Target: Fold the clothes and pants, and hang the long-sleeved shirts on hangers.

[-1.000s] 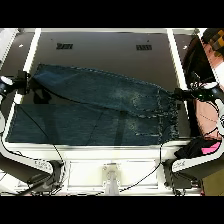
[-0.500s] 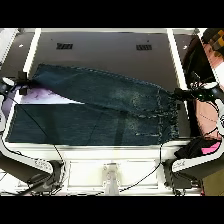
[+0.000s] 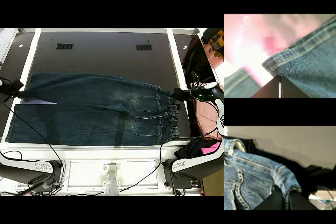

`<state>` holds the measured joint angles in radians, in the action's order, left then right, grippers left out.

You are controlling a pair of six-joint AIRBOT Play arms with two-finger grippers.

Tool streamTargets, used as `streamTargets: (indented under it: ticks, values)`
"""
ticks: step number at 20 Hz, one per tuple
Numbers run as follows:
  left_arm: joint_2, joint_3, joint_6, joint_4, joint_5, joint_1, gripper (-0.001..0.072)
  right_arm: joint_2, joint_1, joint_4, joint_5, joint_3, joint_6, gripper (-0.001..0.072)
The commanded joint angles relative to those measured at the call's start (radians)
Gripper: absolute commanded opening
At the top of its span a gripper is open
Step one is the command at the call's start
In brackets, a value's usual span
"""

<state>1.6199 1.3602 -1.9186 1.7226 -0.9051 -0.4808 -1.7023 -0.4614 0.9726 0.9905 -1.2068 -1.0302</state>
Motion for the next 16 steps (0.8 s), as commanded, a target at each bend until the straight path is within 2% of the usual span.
streamTargets:
  ticks: [1, 3, 4, 5, 6, 7, 9, 10, 14, 16]
  values:
    - [-0.010, -0.008, 0.116, 0.111, -0.127, -0.003, 0.0028, 0.000, 0.001, 0.001, 0.017, 0.000, 0.000, 0.0039]
    - [0.002, -0.008, 0.116, 0.113, -0.116, -0.003, 0.0030, 0.000, 0.001, 0.001, 0.016, 0.000, 0.000, 0.0039]
    - [0.010, -0.007, 0.116, 0.112, -0.102, -0.003, 0.0055, 0.000, 0.001, 0.001, 0.016, 0.000, 0.000, 0.0039]
    - [0.017, -0.007, 0.117, 0.110, -0.080, -0.003, 0.0260, 0.000, 0.001, 0.001, 0.016, 0.000, 0.000, 0.0039]
    - [0.020, -0.007, 0.117, 0.110, -0.047, -0.003, 0.0633, 0.000, 0.001, 0.001, 0.016, 0.000, 0.000, 0.0040]
    - [0.019, -0.006, 0.116, 0.108, -0.003, -0.002, 0.0708, 0.001, 0.001, 0.001, 0.017, 0.000, -0.001, 0.0063]
    - [0.010, 0.005, 0.116, 0.106, 0.082, 0.008, 0.0709, 0.001, 0.001, 0.001, 0.016, 0.000, -0.001, 0.0188]
    - [0.008, 0.016, 0.116, 0.104, 0.135, 0.016, 0.0708, 0.001, 0.001, 0.000, 0.015, 0.000, 0.000, 0.0218]
    - [0.020, 0.031, 0.116, 0.018, 0.418, 0.060, 0.0700, 0.001, 0.001, 0.000, 0.015, 0.000, 0.000, 0.0218]
    - [0.047, 0.037, 0.118, 0.011, 0.458, 0.076, 0.0692, 0.001, 0.001, 0.001, 0.015, 0.000, 0.000, 0.0218]
